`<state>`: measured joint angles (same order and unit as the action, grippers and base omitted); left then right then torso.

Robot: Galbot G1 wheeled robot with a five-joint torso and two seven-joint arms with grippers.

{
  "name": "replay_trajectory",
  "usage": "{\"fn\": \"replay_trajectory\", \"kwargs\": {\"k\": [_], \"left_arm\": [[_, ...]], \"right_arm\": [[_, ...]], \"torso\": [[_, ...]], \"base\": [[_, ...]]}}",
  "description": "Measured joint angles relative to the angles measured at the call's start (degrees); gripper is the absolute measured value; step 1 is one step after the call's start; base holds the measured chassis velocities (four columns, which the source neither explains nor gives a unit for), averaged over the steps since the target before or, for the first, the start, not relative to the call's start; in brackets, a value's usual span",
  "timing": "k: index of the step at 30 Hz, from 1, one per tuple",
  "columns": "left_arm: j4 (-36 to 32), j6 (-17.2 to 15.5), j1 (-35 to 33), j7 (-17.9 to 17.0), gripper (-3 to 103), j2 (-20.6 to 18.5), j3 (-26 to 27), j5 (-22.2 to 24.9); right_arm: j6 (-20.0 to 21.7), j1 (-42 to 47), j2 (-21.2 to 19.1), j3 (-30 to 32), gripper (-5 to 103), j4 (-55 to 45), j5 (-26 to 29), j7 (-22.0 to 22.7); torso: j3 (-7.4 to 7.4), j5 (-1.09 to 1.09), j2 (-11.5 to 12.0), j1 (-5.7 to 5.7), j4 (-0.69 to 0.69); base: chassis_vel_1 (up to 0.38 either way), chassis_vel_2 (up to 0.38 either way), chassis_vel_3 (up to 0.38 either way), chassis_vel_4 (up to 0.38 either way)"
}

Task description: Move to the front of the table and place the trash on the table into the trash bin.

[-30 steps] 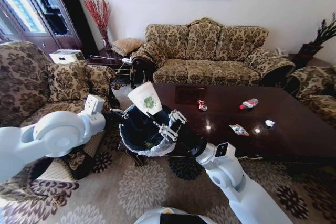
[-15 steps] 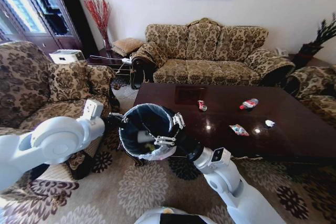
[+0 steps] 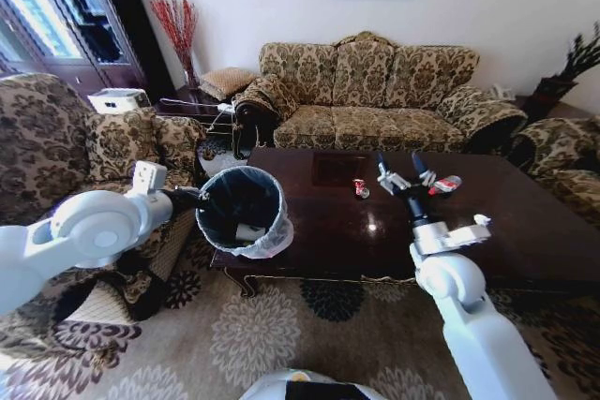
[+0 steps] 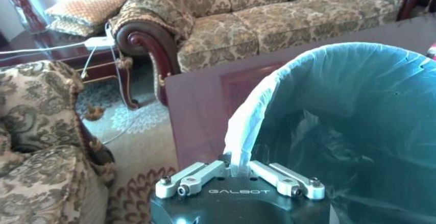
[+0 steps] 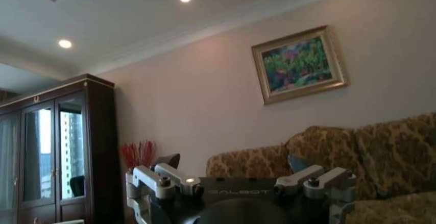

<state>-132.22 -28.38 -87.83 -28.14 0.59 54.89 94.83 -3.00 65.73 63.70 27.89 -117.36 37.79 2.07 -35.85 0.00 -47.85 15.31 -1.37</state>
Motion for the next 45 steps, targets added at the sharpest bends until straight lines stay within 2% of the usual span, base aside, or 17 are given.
{"fn": "replay_trajectory", "kwargs": {"k": [10, 17, 19, 20, 21, 23, 24, 27, 29, 30, 31, 35, 36, 37, 40, 41, 45], "left_arm": [[-0.05, 0.6, -0.4, 1.43, 0, 0.49, 0.01, -1.22], [0.45, 1.05, -1.16, 1.79, 0, 0.6, -0.05, -2.13], [0.97, 1.44, -1.29, 1.86, 0, 0.68, -0.08, -2.55], [1.22, 1.78, -1.1, 2.1, 0, 0.64, -0.08, -2.75], [1.22, 1.78, -1.1, 2.1, 0, 0.64, -0.08, -2.75], [0.97, 1.98, -0.12, 2.6, 0, 0.01, -0.08, -2.45], [0.48, 2.11, 0.61, 2.72, 0, -0.68, 0.01, -1.9], [0.1, 2.26, 1.07, 2.76, 0, -1.44, 0.08, -1.41], [-0.67, 2.44, 1.26, 2.69, 0, -2.09, 0.1, -1.21], [-0.67, 2.44, 1.26, 2.69, 0, -2.09, 0.1, -1.21], [-0.89, 2.44, 1.27, 2.65, 0, -2.1, 0.09, -1.18], [-1.39, 2.45, 1.19, 2.44, 0, -2.02, 0.1, -1.19], [-1.38, 2.44, 1.12, 2.44, 0, -1.98, 0.1, -1.21], [-1.29, 2.44, 0.92, 2.44, 0, -1.91, 0.09, -1.34], [-0.92, 2.51, 0.31, 2.52, 0, -1.83, 0.04, -2.0], [-0.4, 2.64, -0.17, 2.6, 0, -1.72, -0.02, -2.6], [0.31, 2.68, -0.53, 2.64, 0, -1.54, -0.08, -3.14]], "right_arm": [[-0.48, -2.78, 1.92, -2.08, 100, 9.78, 1.42, -0.36], [-0.59, -5.63, 3.0, -3.35, 100, 16.34, 0.35, -0.75], [-0.85, -7.36, 3.8, -4.18, 100, 20.21, 0.17, -2.45], [-1.47, -8.88, 4.51, -4.91, 100, 23.99, 0.38, -4.87], [-1.47, -8.88, 4.51, -4.91, 100, 23.99, 0.38, -4.87], [-2.26, -11.32, 5.71, -6.5, 100, 29.66, 0.17, -6.51], [-2.48, -13.29, 6.88, -8.25, 100, 33.72, -0.47, -6.6], [-3.05, -15.74, 8.48, -9.97, 100, 37.85, -1.94, -6.08], [-4.68, -18.79, 11.25, -11.43, 100, 41.75, -5.04, -5.84], [-4.68, -18.79, 11.25, -11.43, 100, 41.75, -5.04, -5.84], [-4.55, -19.18, 11.9, -11.73, 100, 41.89, -5.52, -5.94], [-2.58, -19.43, 12.43, -12.44, 100, 41.27, -7.25, -7.07], [-2.69, -19.55, 12.5, -12.53, 100, 41.42, -7.75, -7.24], [-2.94, -19.98, 12.8, -12.66, 100, 42.07, -9.03, -7.36], [-2.97, -20.46, 13.52, -12.87, 100, 42.72, -9.87, -6.72], [-2.97, -20.67, 14.08, -13.01, 100, 42.99, -10.29, -6.17], [-2.86, -20.96, 15.04, -13.27, 100, 43.33, -11.1, -5.89]], "torso": [[0.01, 0.02, 0.0, 0.0, 0.02], [0.0, -0.03, 0.0, 0.0, 0.02], [0.0, -0.01, 0.0, 0.01, 0.04], [0.0, 0.05, 0.0, 0.01, 0.04], [0.0, 0.05, 0.0, 0.01, 0.04], [0.0, -0.02, 0.01, 0.0, 0.05], [0.0, -0.14, 0.0, 0.01, 0.07], [0.0, -0.12, 0.0, 0.0, 0.08], [0.0, 0.04, 0.01, 0.0, -0.02], [0.0, 0.04, 0.01, 0.0, -0.02], [0.0, 0.13, 0.01, 0.01, -0.05], [0.01, 0.05, 0.0, 0.0, -0.08], [0.01, 0.06, 0.0, 0.0, -0.07], [0.01, 0.07, 0.0, -0.01, 0.0], [0.01, -0.07, -0.01, -0.02, 0.05], [0.01, -0.05, -0.01, -0.02, 0.08], [0.01, 0.01, 0.0, -0.01, 0.05]], "base": [[-0.082, -0.08, 0.092, 0.074], [-0.216, -0.222, 0.226, 0.214], [-0.265, -0.291, 0.261, 0.27], [-0.287, -0.301, 0.22, 0.234], [-0.287, -0.301, 0.22, 0.234], [-0.2, -0.197, 0.173, 0.17], [-0.101, -0.146, 0.041, 0.074], [-0.056, -0.1, 0.026, 0.048], [0.0, 0.0, 0.0, 0.0], [0.0, 0.0, 0.0, 0.0], [0.063, 0.028, -0.023, -0.047], [0.09, 0.104, -0.017, -0.022], [0.064, 0.025, -0.011, -0.013], [0.0, 0.0, 0.0, 0.0], [0.0, 0.0, 0.0, 0.0], [-0.066, -0.008, 0.035, -0.021], [-0.083, 0.01, 0.05, -0.052]]}}
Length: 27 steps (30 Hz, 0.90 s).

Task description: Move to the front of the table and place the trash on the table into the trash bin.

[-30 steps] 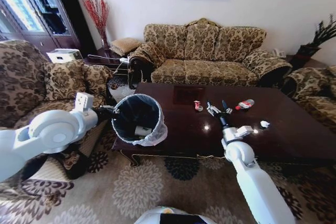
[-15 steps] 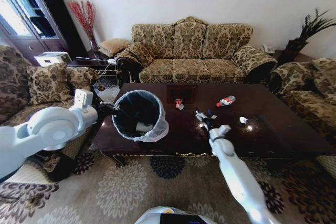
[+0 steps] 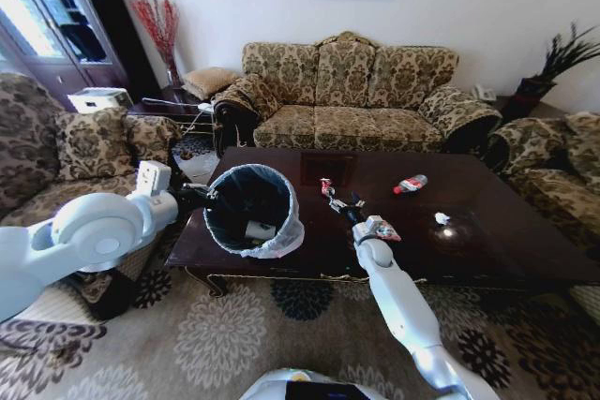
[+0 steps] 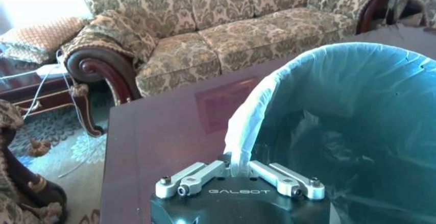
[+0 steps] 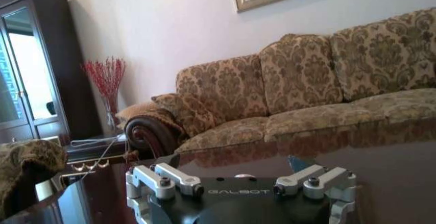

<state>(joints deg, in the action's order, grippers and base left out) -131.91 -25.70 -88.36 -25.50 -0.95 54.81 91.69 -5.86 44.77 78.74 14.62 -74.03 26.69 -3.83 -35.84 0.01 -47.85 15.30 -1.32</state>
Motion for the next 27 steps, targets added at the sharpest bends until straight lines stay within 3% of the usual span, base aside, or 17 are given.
{"fn": "replay_trajectory", "kwargs": {"k": [7, 11, 16, 22, 27], "left_arm": [[-0.02, 0.05, -0.02, 0.15, 0, 0.89, 0.0, -0.25], [-0.13, 0.11, -0.7, 0.69, 0, 1.42, -0.04, -1.91], [-0.15, 0.3, -1.09, 1.02, 0, 1.62, -0.07, -2.52], [-0.64, 0.44, -1.56, 1.14, 0, 2.09, -0.16, -2.56], [-0.75, 0.66, -1.9, 1.12, 0, 2.16, -0.19, -2.62]], "right_arm": [[-1.15, -1.08, 1.85, -0.61, 100, 2.08, -3.04, 1.79], [2.4, -0.12, 2.68, -1.04, 100, 1.68, -7.99, 6.04], [4.49, -0.83, 3.73, -1.06, 100, 2.77, -8.25, 8.01], [5.86, -4.48, 5.37, -0.7, 100, 8.17, -4.99, 8.52], [5.85, -7.52, 6.74, -0.32, 100, 13.66, -4.47, 8.36]], "torso": [[0.01, 0.02, 0.0, 0.0, -0.07], [-0.03, -0.02, 0.01, 0.07, -0.02], [-0.01, -0.02, 0.01, 0.04, 0.0], [0.02, 0.0, -0.01, -0.04, -0.07], [0.0, -0.01, 0.0, 0.03, -0.02]], "base": [[-0.118, 0.139, 0.142, -0.109], [-0.092, 0.116, 0.105, -0.1], [-0.032, 0.024, 0.022, -0.026], [0.007, -0.017, -0.002, 0.009], [0.0, 0.0, 0.0, 0.0]]}}
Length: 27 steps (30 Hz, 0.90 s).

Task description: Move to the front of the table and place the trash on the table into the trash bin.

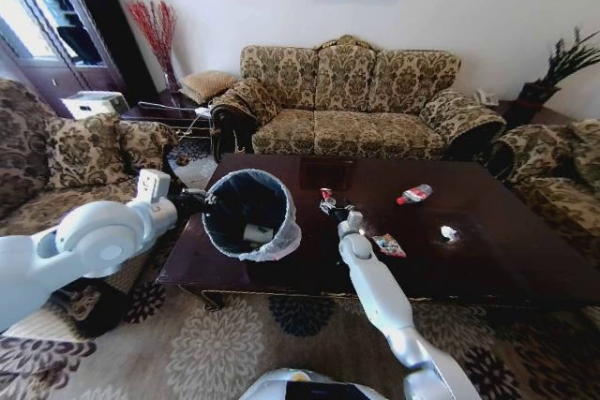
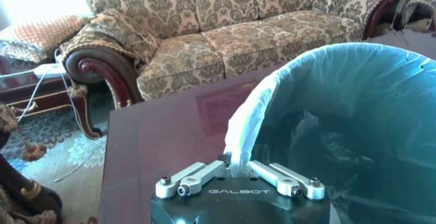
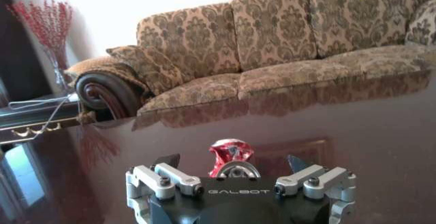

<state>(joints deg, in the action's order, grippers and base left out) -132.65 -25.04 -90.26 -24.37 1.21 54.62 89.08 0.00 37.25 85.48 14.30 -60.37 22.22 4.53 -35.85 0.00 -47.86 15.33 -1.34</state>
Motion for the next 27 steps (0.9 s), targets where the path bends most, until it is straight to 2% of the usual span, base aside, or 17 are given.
{"fn": "replay_trajectory", "kwargs": {"k": [6, 12, 13, 16, 19, 21, 23, 24, 27], "left_arm": [[-0.23, 0.25, -0.36, 0.04, 0, 0.0, -0.05, -0.06], [0.06, 0.87, -0.98, 0.18, 0, -0.01, -0.1, 0.01], [0.11, 1.04, -1.27, 0.21, 0, 0.0, -0.11, -0.01], [0.21, 1.17, -1.5, 0.32, 0, 0.0, -0.13, -0.04], [0.6, 1.24, -1.58, 0.46, 0, 0.15, -0.13, -0.09], [0.68, 1.24, -1.6, 0.51, 0, 0.18, -0.13, -0.15], [0.81, 1.27, -1.61, 0.72, 0, 0.25, -0.14, -0.24], [0.81, 1.27, -1.61, 0.72, 0, 0.25, -0.14, -0.24], [1.09, 1.33, -1.58, 0.94, 0, 0.29, -0.14, -0.32]], "right_arm": [[-0.74, -2.41, 1.46, 0.68, 100, 5.69, -1.17, -0.62], [-0.68, -3.39, 2.05, 0.33, 98, 8.97, 0.09, -2.15], [-0.87, -3.57, 2.36, 0.33, 90, 9.81, 0.09, -2.37], [-1.11, -3.6, 2.52, 0.26, 84, 10.1, 0.11, -2.61], [-1.28, -3.55, 2.57, -0.03, 67, 9.99, 0.3, -2.82], [-1.36, -3.6, 2.63, -0.04, 67, 10.03, 0.31, -2.82], [-1.51, -3.91, 2.7, 0.02, 57, 10.2, 0.3, -2.82], [-1.51, -3.91, 2.7, 0.02, 57, 10.2, 0.3, -2.82], [-1.54, -3.96, 2.56, 0.06, 48, 10.02, 0.32, -2.77]], "torso": [[0.0, -0.01, 0.0, -0.02, -0.01], [0.0, 0.0, 0.0, -0.02, -0.02], [0.0, 0.0, 0.0, -0.02, -0.02], [0.0, 0.0, 0.0, -0.02, -0.01], [0.0, 0.0, 0.0, -0.02, -0.02], [0.0, 0.0, 0.0, -0.02, -0.02], [0.0, 0.0, 0.0, -0.02, -0.02], [0.0, 0.0, 0.0, -0.02, -0.02], [0.0, -0.01, 0.0, -0.02, -0.01]], "base": [[0.0, 0.0, 0.0, 0.0], [0.0, 0.0, 0.0, 0.0], [0.0, 0.0, 0.0, 0.0], [0.0, 0.0, 0.0, 0.0], [0.0, 0.0, 0.0, 0.0], [0.0, 0.0, 0.0, 0.0], [0.0, 0.0, 0.0, 0.0], [0.0, 0.0, 0.0, 0.0], [0.0, 0.0, 0.0, 0.0]]}}
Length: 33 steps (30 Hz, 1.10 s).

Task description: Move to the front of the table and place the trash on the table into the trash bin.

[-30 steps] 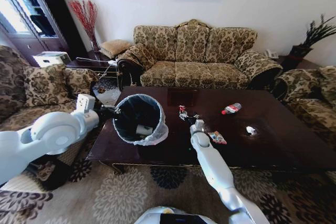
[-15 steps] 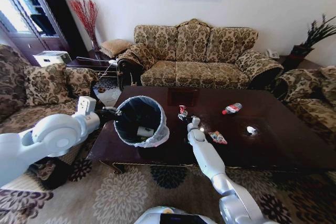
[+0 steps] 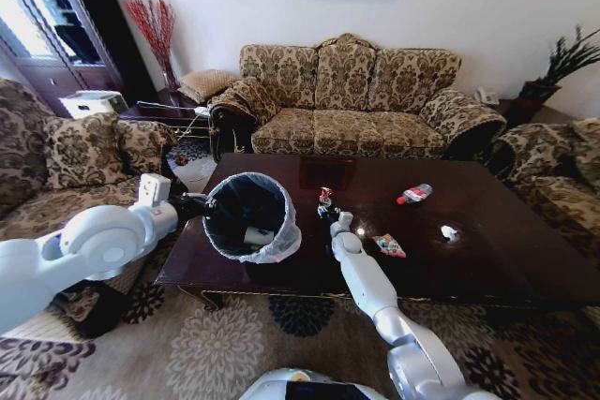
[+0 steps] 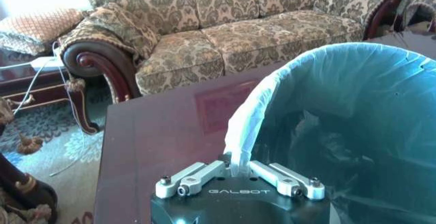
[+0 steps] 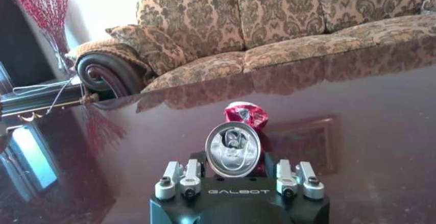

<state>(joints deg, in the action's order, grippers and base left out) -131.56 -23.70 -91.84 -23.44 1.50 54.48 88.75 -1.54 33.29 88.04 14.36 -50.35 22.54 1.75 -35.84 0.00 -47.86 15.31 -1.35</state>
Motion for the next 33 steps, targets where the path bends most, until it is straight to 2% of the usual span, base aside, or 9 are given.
{"fn": "replay_trajectory", "kwargs": {"k": [9, 14, 16, 17, 20, 21, 23, 27, 33], "left_arm": [[0.48, 0.13, 0.06, 0.32, 0, 0.02, 0.0, -0.39], [1.49, 0.13, 0.37, 0.45, 0, -0.41, 0.01, -0.42], [2.38, -0.01, 0.76, 0.42, 0, -1.23, 0.05, -0.07], [2.38, -0.01, 0.76, 0.42, 0, -1.23, 0.05, -0.07], [3.04, -1.09, 1.44, -0.34, 0, -3.73, 0.09, 2.93], [3.04, -1.09, 1.44, -0.34, 0, -3.73, 0.09, 2.93], [3.37, -1.52, 1.58, -1.33, 0, -5.84, 0.09, 5.22], [3.03, -1.89, 1.2, -2.15, 0, -8.04, -0.06, 7.22], [1.54, -1.88, 0.95, -2.66, 0, -8.44, -0.07, 7.94]], "right_arm": [[-0.13, 2.67, -1.18, -0.11, 48, -5.2, 0.03, 0.15], [-3.74, 7.89, -5.24, -1.31, 48, -19.01, 1.67, -1.91], [-4.99, 13.15, -9.97, -2.3, 48, -32.71, 6.71, -6.7], [-4.99, 13.15, -9.97, -2.3, 48, -32.71, 6.71, -6.7], [-4.61, 20.12, -17.81, -3.23, 48, -53.76, 14.47, -13.36], [-4.61, 20.12, -17.81, -3.23, 48, -53.76, 14.47, -13.36], [-3.42, 23.47, -21.82, -3.15, 48, -65.63, 18.38, -16.49], [-1.87, 27.42, -25.47, -3.21, 48, -77.04, 20.24, -19.25], [-0.95, 31.31, -27.27, -5.11, 48, -82.62, 16.97, -20.95]], "torso": [[0.0, 0.0, 0.0, 0.0, -0.01], [0.0, -0.01, 0.0, 0.0, -0.02], [0.0, 0.0, 0.0, 0.0, 0.0], [0.0, 0.0, 0.0, 0.0, 0.0], [0.01, -0.01, 0.0, -0.01, 0.02], [0.01, -0.01, 0.0, -0.01, 0.02], [0.02, -0.02, -0.01, -0.02, 0.01], [0.02, -0.01, 0.0, -0.01, -0.01], [0.01, 0.0, 0.0, -0.02, 0.0]], "base": [[0.0, 0.0, 0.0, 0.0], [0.0, 0.0, 0.0, 0.0], [0.0, 0.0, 0.0, 0.0], [0.0, 0.0, 0.0, 0.0], [0.0, 0.0, 0.0, 0.0], [0.0, 0.0, 0.0, 0.0], [0.0, 0.0, 0.0, 0.0], [0.0, 0.0, 0.0, 0.0], [0.0, 0.0, 0.0, 0.0]]}}
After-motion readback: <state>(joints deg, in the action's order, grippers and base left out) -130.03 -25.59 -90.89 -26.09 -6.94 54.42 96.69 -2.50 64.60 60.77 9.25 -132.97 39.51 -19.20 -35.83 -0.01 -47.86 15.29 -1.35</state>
